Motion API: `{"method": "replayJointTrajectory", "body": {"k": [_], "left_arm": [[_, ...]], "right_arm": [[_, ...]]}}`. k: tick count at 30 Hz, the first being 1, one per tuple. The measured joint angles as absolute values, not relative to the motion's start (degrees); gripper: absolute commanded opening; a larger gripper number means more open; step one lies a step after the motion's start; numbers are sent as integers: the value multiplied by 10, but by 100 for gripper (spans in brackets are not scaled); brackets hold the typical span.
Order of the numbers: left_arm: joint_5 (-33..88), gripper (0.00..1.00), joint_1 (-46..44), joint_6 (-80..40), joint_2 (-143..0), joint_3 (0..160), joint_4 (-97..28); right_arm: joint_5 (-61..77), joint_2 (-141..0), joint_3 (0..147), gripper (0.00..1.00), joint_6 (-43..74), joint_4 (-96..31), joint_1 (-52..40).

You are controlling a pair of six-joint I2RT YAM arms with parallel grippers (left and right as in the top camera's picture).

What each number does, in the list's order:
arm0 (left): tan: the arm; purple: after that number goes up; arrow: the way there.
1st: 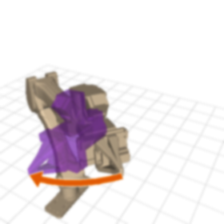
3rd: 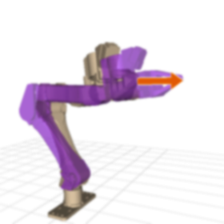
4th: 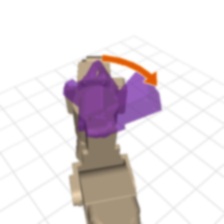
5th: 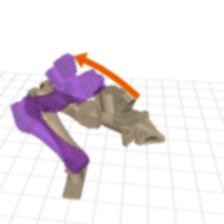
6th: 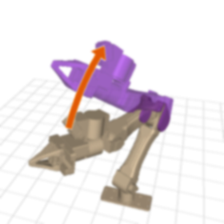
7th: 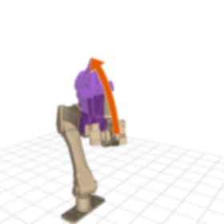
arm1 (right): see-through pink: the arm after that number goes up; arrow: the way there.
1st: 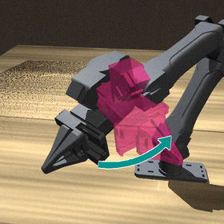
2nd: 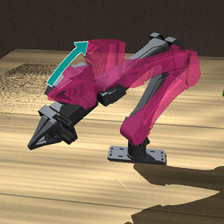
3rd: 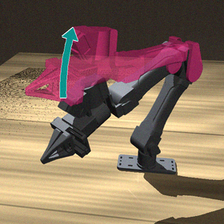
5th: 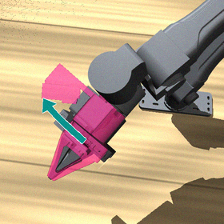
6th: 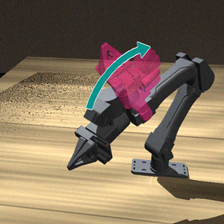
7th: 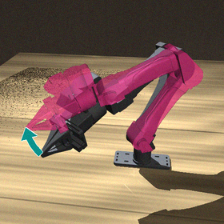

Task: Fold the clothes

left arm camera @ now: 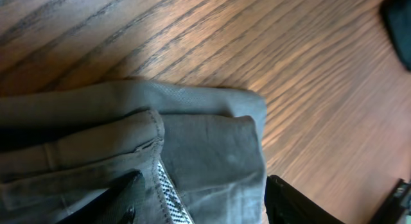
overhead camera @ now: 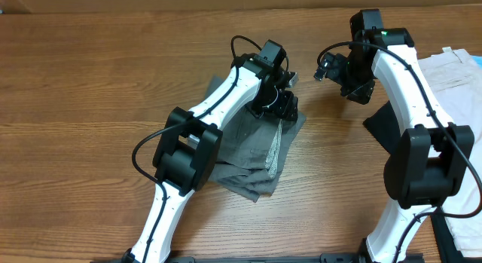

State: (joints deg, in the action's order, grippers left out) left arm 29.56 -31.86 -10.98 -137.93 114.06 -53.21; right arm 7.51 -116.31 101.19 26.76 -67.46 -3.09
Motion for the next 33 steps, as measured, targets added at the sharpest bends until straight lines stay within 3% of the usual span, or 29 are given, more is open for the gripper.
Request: {"method": "replayJointTrajectory", "body": {"k": [8,11,20,26,33], "left_arm": [[317,78,-301,-95,-1384,1277,-681],[295,100,-280,-89,-1384,1365,-760],[144,100,-120,-67,-1381,1463,-901],[219,100,-6,21,-1381,1382,-904],[290,100,10,87,-1381,1213,-852]], "right_arm": [[75,-1163,1012,100,267,-675,-31],[75,-1163,1012,100,268,-675,-31],[75,-1163,1012,100,268,-675,-31],[75,-1163,1012,100,268,-675,-31],[75,-1163,1012,100,268,-675,-31]]}}
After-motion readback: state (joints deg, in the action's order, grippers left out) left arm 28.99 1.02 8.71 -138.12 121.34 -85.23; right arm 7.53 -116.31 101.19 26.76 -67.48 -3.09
